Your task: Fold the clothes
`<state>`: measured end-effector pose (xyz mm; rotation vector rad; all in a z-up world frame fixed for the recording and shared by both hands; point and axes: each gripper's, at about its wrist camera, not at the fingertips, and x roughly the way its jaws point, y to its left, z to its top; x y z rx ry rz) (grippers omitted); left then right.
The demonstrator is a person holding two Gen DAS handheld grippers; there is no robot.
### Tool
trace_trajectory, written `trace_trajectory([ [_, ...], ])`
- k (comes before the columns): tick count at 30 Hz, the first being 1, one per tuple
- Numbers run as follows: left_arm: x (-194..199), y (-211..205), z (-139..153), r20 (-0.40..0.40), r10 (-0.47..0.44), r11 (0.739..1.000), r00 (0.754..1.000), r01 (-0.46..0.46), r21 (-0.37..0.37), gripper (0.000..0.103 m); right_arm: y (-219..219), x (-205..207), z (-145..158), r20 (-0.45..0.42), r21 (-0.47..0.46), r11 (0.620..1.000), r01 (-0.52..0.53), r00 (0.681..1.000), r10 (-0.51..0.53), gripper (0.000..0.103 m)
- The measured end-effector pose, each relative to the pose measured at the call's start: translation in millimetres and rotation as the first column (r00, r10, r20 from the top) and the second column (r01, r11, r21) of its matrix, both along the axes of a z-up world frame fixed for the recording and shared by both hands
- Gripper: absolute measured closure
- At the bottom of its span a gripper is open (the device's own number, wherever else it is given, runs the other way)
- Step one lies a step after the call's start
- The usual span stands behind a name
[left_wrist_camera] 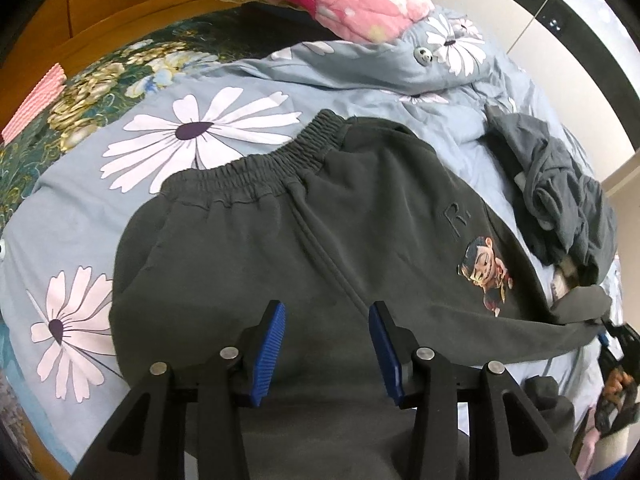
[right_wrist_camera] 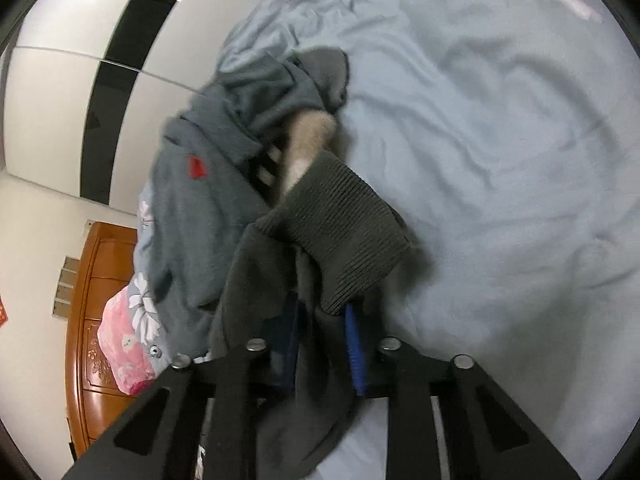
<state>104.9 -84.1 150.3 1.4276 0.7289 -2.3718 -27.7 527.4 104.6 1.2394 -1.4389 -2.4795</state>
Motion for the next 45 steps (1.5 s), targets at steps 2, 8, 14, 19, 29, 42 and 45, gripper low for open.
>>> trace_trajectory([
  [2,3.3,-4.7,1.1,-0.008,0.008,1.000,1.000,-0.008,0.005,0.055,2.6,21.0,24.7,-0.079,0.025,1.000,-0.007,0.997,0.009,0.086],
  [8,14.4,-24.4,-3.2,-0.008,0.047,0.999,0.999,-0.046,0.026,0.055,20.4,82.0,27.1,-0.051,0.138,0.990,0.034,0.998,-0.027,0.086],
  [14,29.9,-40.4,-1.1,-0.017,0.089,0.996,0.996,-0.089,0.031,0.053,21.9,89.5,-20.8,0.100,0.102,0.993,0.063,0.992,-0.073,0.081],
  [19,53.4,-64.8,-8.5,-0.018,0.166,0.985,0.986,-0.165,0.047,0.052,5.7,108.9,11.2,0.084,0.198,0.980,0.016,0.996,-0.033,0.065],
  [29,99.8,-117.4,-58.4,0.052,0.316,0.938,0.947,-0.320,0.131,0.051,-125.6,121.9,-29.7,0.256,0.108,0.882,-0.458,0.871,0.420,0.060],
  [42,77.7,-113.4,-76.6,0.003,0.194,0.941,0.981,-0.187,0.281,0.053,-207.0,111.6,-54.5,0.333,0.127,0.863,-0.489,0.841,0.427,0.050],
  [45,78.4,-113.1,-75.2,-0.009,0.190,0.938,0.982,-0.179,0.297,0.053,-198.4,118.8,-49.0,0.330,0.138,0.898,-0.418,0.874,0.356,0.050],
])
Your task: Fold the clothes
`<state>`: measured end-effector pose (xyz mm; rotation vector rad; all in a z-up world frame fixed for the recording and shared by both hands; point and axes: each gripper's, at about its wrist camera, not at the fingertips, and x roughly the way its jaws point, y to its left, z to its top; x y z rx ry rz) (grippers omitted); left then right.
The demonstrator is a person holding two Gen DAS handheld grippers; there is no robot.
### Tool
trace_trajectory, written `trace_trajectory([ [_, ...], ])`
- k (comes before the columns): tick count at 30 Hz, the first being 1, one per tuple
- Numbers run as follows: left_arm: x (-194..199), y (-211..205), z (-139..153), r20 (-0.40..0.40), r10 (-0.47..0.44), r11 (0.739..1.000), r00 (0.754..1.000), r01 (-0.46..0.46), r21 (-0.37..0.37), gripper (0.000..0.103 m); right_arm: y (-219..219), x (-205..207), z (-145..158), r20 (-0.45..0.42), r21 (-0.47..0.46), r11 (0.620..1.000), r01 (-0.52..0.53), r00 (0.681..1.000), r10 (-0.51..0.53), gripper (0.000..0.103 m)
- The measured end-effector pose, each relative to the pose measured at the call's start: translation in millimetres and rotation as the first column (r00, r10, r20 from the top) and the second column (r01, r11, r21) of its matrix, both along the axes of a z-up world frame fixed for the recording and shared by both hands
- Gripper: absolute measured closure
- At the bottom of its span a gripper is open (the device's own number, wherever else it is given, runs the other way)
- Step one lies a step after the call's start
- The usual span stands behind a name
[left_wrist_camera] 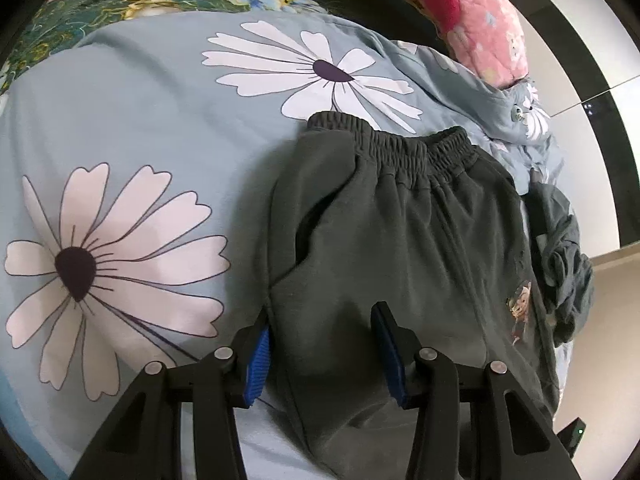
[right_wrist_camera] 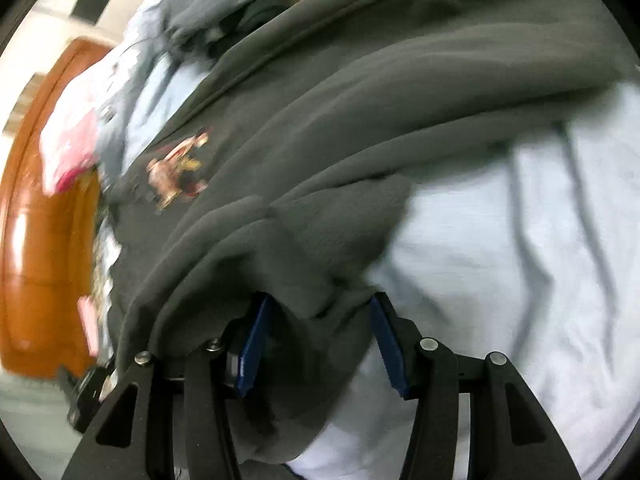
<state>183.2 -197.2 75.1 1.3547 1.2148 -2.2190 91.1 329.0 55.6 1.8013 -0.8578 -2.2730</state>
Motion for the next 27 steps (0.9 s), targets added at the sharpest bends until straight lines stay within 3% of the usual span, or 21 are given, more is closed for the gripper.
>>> trace_trajectory([
  [2,1.0,-2.3,-1.4,-0.008,0.013,1.000,1.000,-0.012,0.020,0.053,10.2,7.9,3.1,-0.008,-0.020,0.998,0.056,0.998,-0.056,0.050],
  [10,1.2,-2.8,-3.5,-0.013,0.030,0.998,0.999,-0.029,0.061,0.054,11.6,5.6,-14.4,0.047,-0.076,0.993,0.096,0.995,-0.093,0.050],
  [12,1.7,-2.4,-1.7,-0.015,0.039,0.997,0.999,-0.038,0.062,0.061,5.8,2.7,-16.3,0.054,-0.087,0.989,0.118,0.992,-0.114,0.053],
  [14,2.2,-2.7,0.2,-0.015,0.048,0.997,0.999,-0.047,0.064,0.068,1.7,3.0,-13.9,0.046,-0.104,0.985,0.138,0.990,-0.134,0.066],
  [16,2.6,-3.3,3.1,-0.019,0.058,0.996,0.998,-0.057,0.067,0.078,5.6,6.3,-5.3,0.020,-0.135,0.979,0.152,0.988,-0.151,0.093],
  [18,3.4,-3.1,6.7,-0.029,0.064,0.996,0.998,-0.062,0.067,0.087,14.5,10.4,8.3,-0.022,-0.152,0.975,0.164,0.985,-0.169,0.095],
  [22,-1.0,6.0,23.1,-0.074,0.050,0.997,0.996,-0.046,0.055,0.091,52.5,30.9,56.6,-0.147,-0.188,0.963,0.193,0.964,-0.222,0.098],
  [27,-4.4,18.6,49.7,-0.182,0.014,0.997,0.983,0.000,0.073,0.091,113.1,74.6,125.4,-0.324,-0.225,0.942,0.250,0.892,-0.314,0.099],
])
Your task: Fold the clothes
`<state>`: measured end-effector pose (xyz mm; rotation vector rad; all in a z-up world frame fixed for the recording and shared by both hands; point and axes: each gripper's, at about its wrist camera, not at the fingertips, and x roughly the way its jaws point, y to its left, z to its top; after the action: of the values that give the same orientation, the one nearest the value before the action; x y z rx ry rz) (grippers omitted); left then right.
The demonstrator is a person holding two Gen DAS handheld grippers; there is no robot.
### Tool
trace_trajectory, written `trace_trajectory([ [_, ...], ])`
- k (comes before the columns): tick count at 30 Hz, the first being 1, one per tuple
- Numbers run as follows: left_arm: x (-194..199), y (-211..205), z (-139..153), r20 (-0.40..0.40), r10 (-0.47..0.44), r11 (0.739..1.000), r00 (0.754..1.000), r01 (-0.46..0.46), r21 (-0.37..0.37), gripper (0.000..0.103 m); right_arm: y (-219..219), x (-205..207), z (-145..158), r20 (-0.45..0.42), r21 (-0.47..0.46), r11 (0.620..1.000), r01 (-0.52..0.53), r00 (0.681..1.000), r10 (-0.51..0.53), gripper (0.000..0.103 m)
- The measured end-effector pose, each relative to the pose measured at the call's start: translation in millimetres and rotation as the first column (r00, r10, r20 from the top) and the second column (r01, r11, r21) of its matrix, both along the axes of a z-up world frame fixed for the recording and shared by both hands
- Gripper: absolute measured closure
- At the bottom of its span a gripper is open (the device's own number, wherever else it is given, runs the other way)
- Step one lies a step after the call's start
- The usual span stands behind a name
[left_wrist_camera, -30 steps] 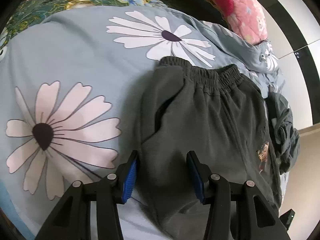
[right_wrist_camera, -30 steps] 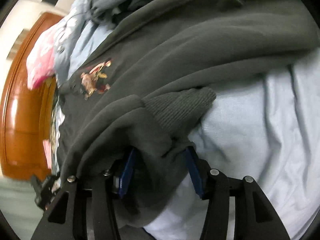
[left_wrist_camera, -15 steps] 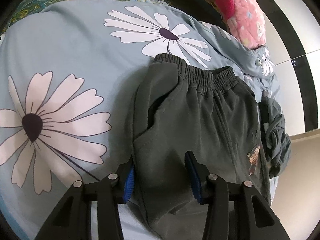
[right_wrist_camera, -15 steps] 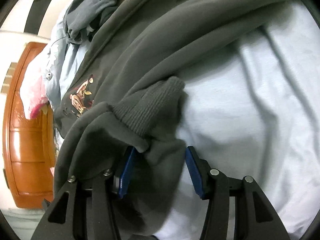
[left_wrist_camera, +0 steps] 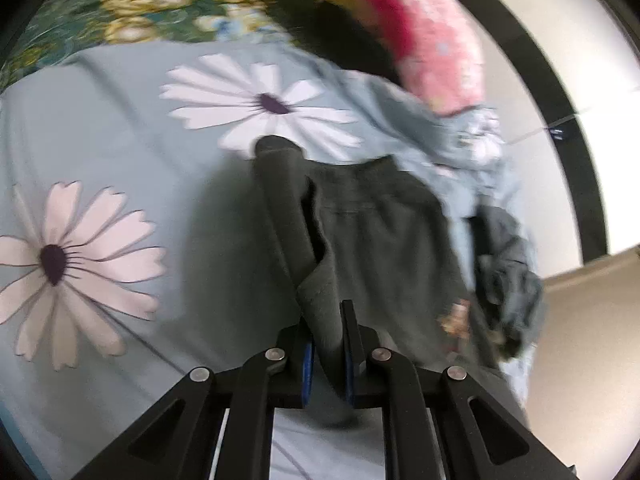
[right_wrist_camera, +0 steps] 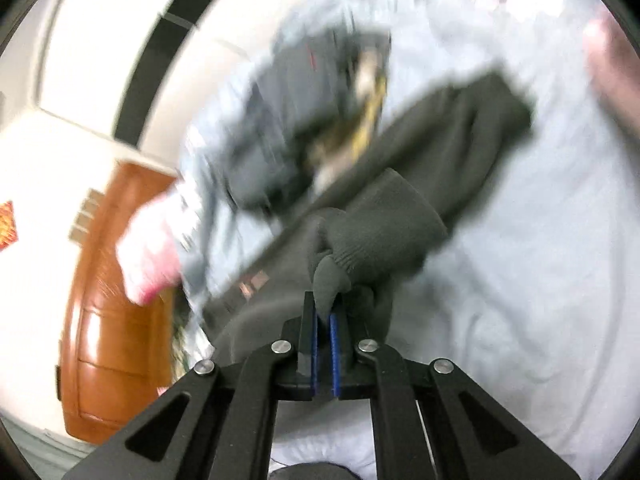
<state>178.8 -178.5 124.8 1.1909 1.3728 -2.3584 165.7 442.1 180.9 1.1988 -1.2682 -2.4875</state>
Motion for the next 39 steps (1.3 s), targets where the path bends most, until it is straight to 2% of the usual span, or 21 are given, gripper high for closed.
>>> trace_trajectory([
  [2,-1.2,14.0,4.6,-0.011,-0.043,0.999,0.999,0.043,-0.029,0.091,18.2,21.0,13.3,-0.042,0.031,0.999,0.022,0.999,-0.020,0.099],
  [3,-2.0,21.5,5.1,-0.002,-0.067,0.996,0.998,0.066,-0.052,0.091,23.9,29.8,12.9,-0.031,0.068,0.997,0.026,0.999,-0.024,0.099],
  [5,-1.6,34.1,1.1,0.030,-0.103,0.991,0.994,0.105,-0.084,0.091,32.0,41.8,-9.9,0.055,0.098,0.995,0.035,0.998,-0.041,0.099],
  [9,14.9,34.3,-12.6,0.064,-0.085,0.995,0.994,0.088,-0.051,0.091,51.7,72.2,-62.0,0.196,0.003,0.998,0.069,0.978,-0.069,0.099],
  [15,22.3,32.5,-17.1,0.086,-0.102,0.995,0.991,0.104,-0.012,0.088,71.1,90.3,-77.7,0.222,-0.078,0.993,0.091,0.972,-0.072,0.095],
  [17,24.2,32.0,-16.2,0.083,-0.103,0.995,0.991,0.103,0.004,0.084,71.7,90.5,-79.1,0.224,-0.085,0.992,0.092,0.972,-0.071,0.088],
  [18,25.1,31.7,-15.7,0.083,-0.103,0.995,0.991,0.103,0.011,0.078,71.7,91.9,-79.0,0.225,-0.086,0.992,0.097,0.971,-0.076,0.075],
  [19,25.6,31.6,-15.7,0.092,-0.098,0.995,0.991,0.097,0.009,0.073,70.8,92.6,-79.9,0.223,-0.087,0.991,0.107,0.971,-0.085,0.057],
  [21,27.0,28.7,-17.2,0.103,-0.083,0.997,0.991,0.082,0.012,0.064,74.9,96.1,-82.9,0.217,-0.099,0.984,0.145,0.969,-0.120,0.047],
  [25,25.2,18.1,-21.8,0.134,-0.044,0.999,0.990,0.046,-0.008,0.062,86.8,99.6,-92.4,0.263,-0.103,0.975,0.196,0.951,-0.164,0.047],
  [27,23.4,10.8,-24.8,0.134,-0.013,1.000,0.991,0.014,-0.010,0.056,88.3,97.3,-102.7,0.290,-0.106,0.972,0.208,0.942,-0.170,0.047],
  [30,22.5,-0.5,-37.7,0.146,0.031,0.999,0.989,-0.036,0.027,0.053,91.6,95.0,-123.2,0.336,-0.126,0.964,0.233,0.925,-0.179,0.045],
  [33,20.4,-8.8,-53.9,0.170,0.034,0.996,0.985,-0.047,0.070,0.052,93.7,90.8,-140.6,0.363,-0.165,0.948,0.273,0.910,-0.199,0.044],
  [35,17.9,-10.2,-61.9,0.177,0.040,0.994,0.983,-0.057,0.096,0.052,93.1,86.7,-144.6,0.364,-0.184,0.937,0.298,0.906,-0.217,0.044],
  [37,17.2,-12.2,-66.3,0.151,0.055,0.987,0.987,-0.077,0.143,0.052,88.9,79.5,-141.3,0.346,-0.184,0.938,0.295,0.912,-0.219,0.044],
  [38,16.9,-13.2,-68.4,0.137,0.065,0.982,0.988,-0.088,0.168,0.052,86.8,76.2,-139.4,0.340,-0.182,0.939,0.292,0.915,-0.219,0.045],
  [39,16.2,-13.7,-69.4,0.133,0.075,0.979,0.988,-0.099,0.179,0.055,84.6,73.6,-136.7,0.337,-0.176,0.942,0.287,0.916,-0.216,0.053],
])
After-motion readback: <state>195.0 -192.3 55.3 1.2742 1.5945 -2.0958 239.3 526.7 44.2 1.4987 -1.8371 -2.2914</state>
